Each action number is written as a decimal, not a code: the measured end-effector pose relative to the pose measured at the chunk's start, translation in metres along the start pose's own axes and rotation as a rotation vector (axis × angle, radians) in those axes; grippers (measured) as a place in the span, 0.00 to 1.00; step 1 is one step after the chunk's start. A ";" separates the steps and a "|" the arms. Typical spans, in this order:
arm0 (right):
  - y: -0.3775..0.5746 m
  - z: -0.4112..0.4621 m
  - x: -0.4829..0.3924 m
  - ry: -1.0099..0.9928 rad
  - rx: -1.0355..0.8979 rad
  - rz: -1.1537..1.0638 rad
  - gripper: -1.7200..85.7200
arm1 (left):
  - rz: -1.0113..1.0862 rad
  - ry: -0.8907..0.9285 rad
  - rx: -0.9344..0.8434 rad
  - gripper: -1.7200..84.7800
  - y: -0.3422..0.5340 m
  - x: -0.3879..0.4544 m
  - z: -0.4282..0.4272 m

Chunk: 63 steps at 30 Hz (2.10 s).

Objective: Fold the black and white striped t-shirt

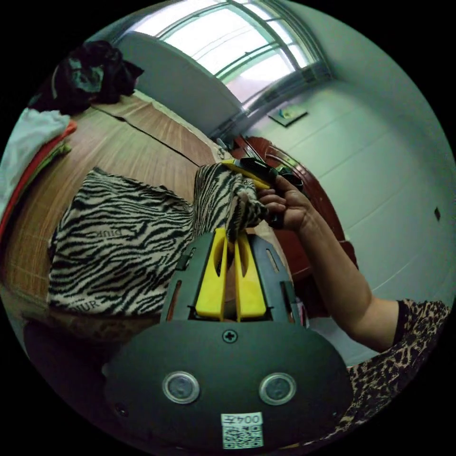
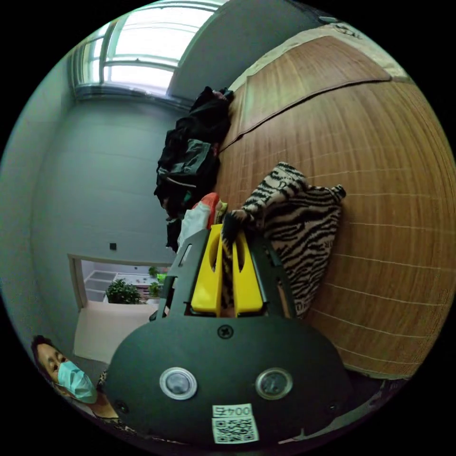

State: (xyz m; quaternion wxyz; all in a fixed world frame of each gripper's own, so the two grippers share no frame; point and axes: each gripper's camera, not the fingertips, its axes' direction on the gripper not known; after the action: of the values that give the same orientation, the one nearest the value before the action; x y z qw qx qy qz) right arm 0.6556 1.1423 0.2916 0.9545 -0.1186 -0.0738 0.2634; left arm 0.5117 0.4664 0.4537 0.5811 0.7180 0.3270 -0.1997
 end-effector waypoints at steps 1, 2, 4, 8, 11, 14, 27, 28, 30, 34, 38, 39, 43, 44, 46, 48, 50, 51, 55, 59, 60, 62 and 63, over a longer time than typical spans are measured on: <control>-0.005 0.014 -0.019 0.026 -0.018 -0.017 0.06 | -0.020 0.008 0.009 0.05 0.002 -0.013 -0.007; -0.010 0.028 -0.035 0.053 -0.034 -0.030 0.06 | -0.059 0.025 0.029 0.04 0.006 -0.039 -0.021; -0.017 0.050 -0.057 0.096 -0.059 -0.046 0.06 | -0.138 0.053 0.066 0.04 0.017 -0.093 -0.044; -0.027 0.101 -0.092 0.219 -0.124 -0.062 0.06 | -0.282 0.107 0.096 0.04 0.040 -0.170 -0.064; -0.027 0.128 -0.112 0.257 -0.157 -0.061 0.06 | -0.356 0.116 0.117 0.04 0.062 -0.217 -0.078; -0.025 0.146 -0.133 0.305 -0.171 -0.074 0.06 | -0.391 0.102 0.136 0.04 0.077 -0.249 -0.089; -0.006 0.193 -0.200 0.519 -0.240 -0.144 0.08 | -0.633 0.160 0.173 0.05 0.148 -0.364 -0.111; -0.003 0.195 -0.207 0.544 -0.243 -0.158 0.08 | -0.638 0.165 0.171 0.05 0.152 -0.367 -0.112; 0.001 0.198 -0.221 0.594 -0.256 -0.185 0.10 | -0.651 0.174 0.170 0.05 0.157 -0.370 -0.114; 0.015 0.204 -0.264 0.725 -0.273 -0.305 0.17 | -0.659 0.174 0.171 0.05 0.165 -0.367 -0.120; 0.040 0.189 -0.311 0.790 -0.195 -0.460 0.17 | -0.673 0.159 0.173 0.05 0.171 -0.362 -0.127; 0.045 0.184 -0.317 0.789 -0.175 -0.482 0.17 | -0.672 0.148 0.172 0.05 0.173 -0.359 -0.131; 0.084 0.124 -0.338 0.724 -0.046 -0.578 0.16 | -0.643 0.105 0.176 0.04 0.175 -0.346 -0.146; 0.097 0.102 -0.334 0.691 -0.026 -0.582 0.16 | -0.624 0.078 0.178 0.04 0.174 -0.340 -0.153; 0.120 0.070 -0.319 0.655 -0.008 -0.576 0.16 | -0.556 0.012 0.195 0.03 0.169 -0.325 -0.168; 0.148 0.040 -0.296 0.640 0.011 -0.570 0.15 | -0.485 -0.048 0.207 0.03 0.161 -0.310 -0.175; 0.189 0.008 -0.257 0.624 0.025 -0.532 0.14 | -0.410 -0.064 0.194 0.03 0.147 -0.294 -0.170; 0.199 0.001 -0.248 0.614 0.029 -0.521 0.13 | -0.357 -0.066 0.170 0.02 0.135 -0.284 -0.159; 0.258 -0.024 -0.195 0.542 0.068 -0.440 0.11 | -0.216 -0.141 0.038 0.02 0.093 -0.257 -0.107; 0.297 -0.004 -0.181 0.599 0.009 -0.527 0.09 | -0.242 -0.273 0.007 0.02 0.071 -0.266 -0.068; 0.301 0.001 -0.179 0.615 -0.010 -0.535 0.09 | -0.270 -0.314 -0.016 0.02 0.069 -0.274 -0.061; 0.317 0.022 -0.163 0.690 -0.093 -0.556 0.08 | -0.330 -0.369 -0.065 0.02 0.071 -0.289 -0.056; 0.321 0.027 -0.160 0.704 -0.107 -0.564 0.08 | -0.352 -0.320 -0.058 0.02 0.074 -0.296 -0.057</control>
State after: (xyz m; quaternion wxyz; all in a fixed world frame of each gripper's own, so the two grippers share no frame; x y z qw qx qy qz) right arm 0.3585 1.3319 0.2197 0.9485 -0.2253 0.2121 -0.0676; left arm 0.3490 0.4429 0.7169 0.6020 0.5921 0.3567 -0.3997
